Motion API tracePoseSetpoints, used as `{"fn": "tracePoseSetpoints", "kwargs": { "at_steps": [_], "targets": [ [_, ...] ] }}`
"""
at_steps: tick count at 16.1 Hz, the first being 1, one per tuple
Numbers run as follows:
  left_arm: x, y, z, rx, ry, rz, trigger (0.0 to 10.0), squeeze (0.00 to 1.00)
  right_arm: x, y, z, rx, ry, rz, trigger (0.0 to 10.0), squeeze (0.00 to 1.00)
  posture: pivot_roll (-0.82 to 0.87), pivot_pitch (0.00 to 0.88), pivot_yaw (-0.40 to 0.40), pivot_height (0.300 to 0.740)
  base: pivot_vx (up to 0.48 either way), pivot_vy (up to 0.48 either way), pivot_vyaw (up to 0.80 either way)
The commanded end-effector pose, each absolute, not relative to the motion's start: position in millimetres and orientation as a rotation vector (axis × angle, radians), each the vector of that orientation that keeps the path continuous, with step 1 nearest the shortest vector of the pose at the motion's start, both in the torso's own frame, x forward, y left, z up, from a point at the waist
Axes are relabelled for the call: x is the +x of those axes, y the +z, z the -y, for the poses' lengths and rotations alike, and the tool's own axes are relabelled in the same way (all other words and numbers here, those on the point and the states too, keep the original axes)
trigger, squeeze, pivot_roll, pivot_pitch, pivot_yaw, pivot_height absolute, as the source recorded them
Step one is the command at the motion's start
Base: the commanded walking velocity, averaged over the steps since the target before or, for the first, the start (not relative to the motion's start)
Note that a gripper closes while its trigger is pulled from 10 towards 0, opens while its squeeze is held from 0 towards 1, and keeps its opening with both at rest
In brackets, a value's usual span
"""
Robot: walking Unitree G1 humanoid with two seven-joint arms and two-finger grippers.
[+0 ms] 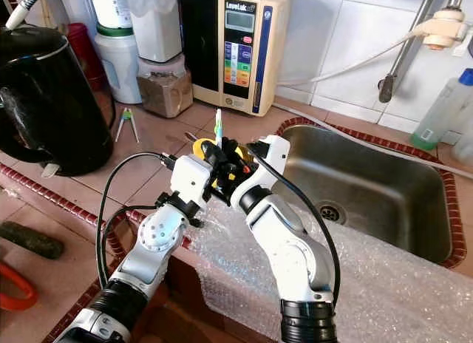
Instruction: Kitchen organization
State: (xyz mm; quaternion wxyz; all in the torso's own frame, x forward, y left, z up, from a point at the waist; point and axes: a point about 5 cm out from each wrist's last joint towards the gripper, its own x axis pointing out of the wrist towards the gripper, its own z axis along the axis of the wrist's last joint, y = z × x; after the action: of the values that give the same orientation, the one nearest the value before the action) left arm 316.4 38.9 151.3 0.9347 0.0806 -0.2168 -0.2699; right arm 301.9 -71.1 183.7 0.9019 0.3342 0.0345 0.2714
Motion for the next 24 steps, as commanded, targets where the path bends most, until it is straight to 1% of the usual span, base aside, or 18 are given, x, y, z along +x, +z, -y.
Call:
{"fn": "tracePoseSetpoints", "kwargs": {
  "at_steps": [1,2,3,4,5,6,14,15,20,21,22,23,24],
  "targets": [
    [320,149,-44,0.201,-0.542,0.421,10.0,0.00,303,190,88,0.652,0.502,0.000,0.0,0.00,0.02,0.000,-0.024,0.740,0.000,0.000,0.00],
    [319,149,-43,0.191,-0.549,0.419,10.0,0.00,303,189,88,0.643,0.502,-0.002,0.0,0.00,0.02,0.000,-0.024,0.740,0.000,0.000,0.00],
    [319,149,-43,0.185,-0.552,0.418,10.0,0.15,303,188,88,0.639,0.499,-0.007,0.0,0.00,0.02,0.000,-0.024,0.740,0.000,0.000,0.00],
    [319,149,-42,0.186,-0.554,0.421,10.0,0.65,303,187,88,0.635,0.497,-0.008,0.0,0.00,0.02,0.000,-0.024,0.740,0.000,0.000,0.00],
    [319,149,-42,0.182,-0.557,0.419,10.0,0.65,303,187,88,0.635,0.497,-0.008,0.0,0.00,0.02,0.000,-0.024,0.740,0.000,0.000,0.00],
    [318,148,-41,0.161,-0.568,0.415,10.0,1.00,303,186,88,0.632,0.498,-0.009,0.0,0.00,0.02,0.000,-0.025,0.740,0.000,0.000,0.00],
    [318,150,-42,0.200,-0.559,0.439,10.0,1.00,303,183,88,0.632,0.492,-0.014,0.0,0.00,0.02,0.000,-0.026,0.740,0.000,0.000,0.00],
    [317,149,-41,0.218,-0.560,0.443,10.0,0.00,302,181,88,0.631,0.488,-0.016,0.0,0.00,0.02,0.000,-0.025,0.740,0.000,0.000,0.00],
    [317,149,-40,0.234,-0.559,0.453,10.0,0.00,302,179,89,0.617,0.481,-0.019,0.0,0.00,0.02,0.000,-0.024,0.740,0.000,0.000,0.00],
    [316,149,-40,0.236,-0.559,0.454,10.0,0.00,303,176,88,0.603,0.471,-0.031,10.0,0.00,0.02,0.000,-0.025,0.740,0.000,0.000,0.00],
    [316,149,-40,0.237,-0.559,0.455,10.0,0.00,303,175,88,0.599,0.471,-0.034,10.0,0.00,0.02,0.000,-0.025,0.740,0.000,0.000,0.00],
    [316,149,-39,0.237,-0.560,0.458,10.0,0.00,302,174,87,0.594,0.477,-0.038,10.0,0.88,0.02,0.000,-0.025,0.740,0.000,0.000,0.00],
    [316,150,-39,0.237,-0.561,0.461,10.0,0.00,301,173,86,0.588,0.478,-0.041,10.0,1.00,0.02,0.000,-0.025,0.740,0.000,0.000,0.00]
  ]
}}
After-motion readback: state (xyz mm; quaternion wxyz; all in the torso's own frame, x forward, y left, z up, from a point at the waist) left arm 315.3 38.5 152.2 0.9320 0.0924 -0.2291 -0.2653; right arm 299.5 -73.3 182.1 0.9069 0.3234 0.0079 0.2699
